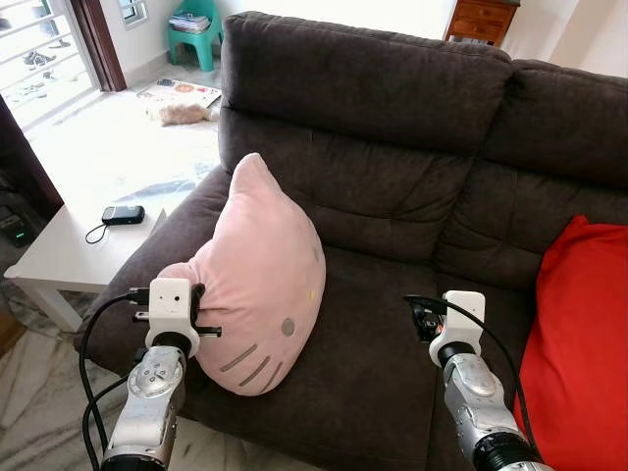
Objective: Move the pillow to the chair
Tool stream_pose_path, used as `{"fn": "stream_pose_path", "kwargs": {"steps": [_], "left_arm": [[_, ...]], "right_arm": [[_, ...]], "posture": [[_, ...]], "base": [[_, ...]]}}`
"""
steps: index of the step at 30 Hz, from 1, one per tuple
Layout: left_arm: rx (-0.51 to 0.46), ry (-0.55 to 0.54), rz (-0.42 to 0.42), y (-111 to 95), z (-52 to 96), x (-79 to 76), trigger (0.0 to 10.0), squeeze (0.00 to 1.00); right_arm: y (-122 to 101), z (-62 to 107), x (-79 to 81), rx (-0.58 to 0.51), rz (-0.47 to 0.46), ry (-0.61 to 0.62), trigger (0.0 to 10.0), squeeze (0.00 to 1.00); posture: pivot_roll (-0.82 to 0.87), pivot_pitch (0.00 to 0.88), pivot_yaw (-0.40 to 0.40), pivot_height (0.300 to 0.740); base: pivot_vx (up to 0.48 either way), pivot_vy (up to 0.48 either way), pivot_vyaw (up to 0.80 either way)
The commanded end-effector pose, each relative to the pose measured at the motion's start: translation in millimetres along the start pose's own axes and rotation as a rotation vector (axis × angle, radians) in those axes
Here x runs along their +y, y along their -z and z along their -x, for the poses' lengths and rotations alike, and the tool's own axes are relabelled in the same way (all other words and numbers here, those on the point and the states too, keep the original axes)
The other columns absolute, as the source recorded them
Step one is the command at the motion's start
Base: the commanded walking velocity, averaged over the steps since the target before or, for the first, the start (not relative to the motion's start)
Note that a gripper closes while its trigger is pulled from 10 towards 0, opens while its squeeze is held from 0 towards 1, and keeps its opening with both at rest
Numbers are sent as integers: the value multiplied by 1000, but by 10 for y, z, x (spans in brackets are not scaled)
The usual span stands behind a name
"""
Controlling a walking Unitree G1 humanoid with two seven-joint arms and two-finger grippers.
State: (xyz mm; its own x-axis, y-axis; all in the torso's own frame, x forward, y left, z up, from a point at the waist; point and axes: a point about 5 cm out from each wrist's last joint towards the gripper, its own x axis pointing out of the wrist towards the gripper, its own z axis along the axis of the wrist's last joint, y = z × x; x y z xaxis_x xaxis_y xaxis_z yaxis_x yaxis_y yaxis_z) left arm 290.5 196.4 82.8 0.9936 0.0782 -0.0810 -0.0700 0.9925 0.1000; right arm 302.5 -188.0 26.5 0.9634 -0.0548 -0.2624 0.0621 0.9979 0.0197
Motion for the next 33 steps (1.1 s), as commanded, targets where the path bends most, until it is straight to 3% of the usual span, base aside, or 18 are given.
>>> {"fn": "stream_pose_path", "kwargs": {"steps": [1,3,11,17,21,22,23,24,33], "left_arm": [[-89,-29,31,-183,-33,-5,10000,1000],[-110,-69,93,-247,-18,-10,10000,1000],[-130,-75,110,-308,-12,-23,10000,1000],[-187,-56,136,-482,-14,-86,10000,1000],[-190,-45,109,-487,-32,-93,10000,1000],[-183,-42,92,-466,-42,-82,10000,792],[-180,-37,81,-456,-47,-76,10000,792],[-175,-29,55,-444,-59,-65,10000,0],[-35,2,-67,-154,-147,128,10000,0]], "right_arm": [[17,0,-16,5,-5,6,10000,0],[32,-1,24,5,2,-10,10000,0],[23,-12,42,-2,10,-20,10000,0],[23,-17,55,-5,10,-26,10000,0],[34,-19,71,0,14,-28,10000,0],[28,-19,84,-8,11,-33,10000,0],[22,-19,92,-15,7,-36,10000,0],[15,-21,97,-20,2,-37,10000,0],[-10,-27,86,-35,1,-39,10000,0]], "posture": [[68,54,-64,740],[69,55,-65,740],[71,55,-64,740],[74,56,-66,740],[74,56,-64,740],[74,58,-64,740],[76,59,-64,740],[78,60,-64,740],[70,61,-61,740]], "base": [[0,0,0],[0,0,0],[0,0,0],[0,0,0],[0,0,0],[0,0,0],[0,0,0],[0,0,0],[0,0,0]]}}
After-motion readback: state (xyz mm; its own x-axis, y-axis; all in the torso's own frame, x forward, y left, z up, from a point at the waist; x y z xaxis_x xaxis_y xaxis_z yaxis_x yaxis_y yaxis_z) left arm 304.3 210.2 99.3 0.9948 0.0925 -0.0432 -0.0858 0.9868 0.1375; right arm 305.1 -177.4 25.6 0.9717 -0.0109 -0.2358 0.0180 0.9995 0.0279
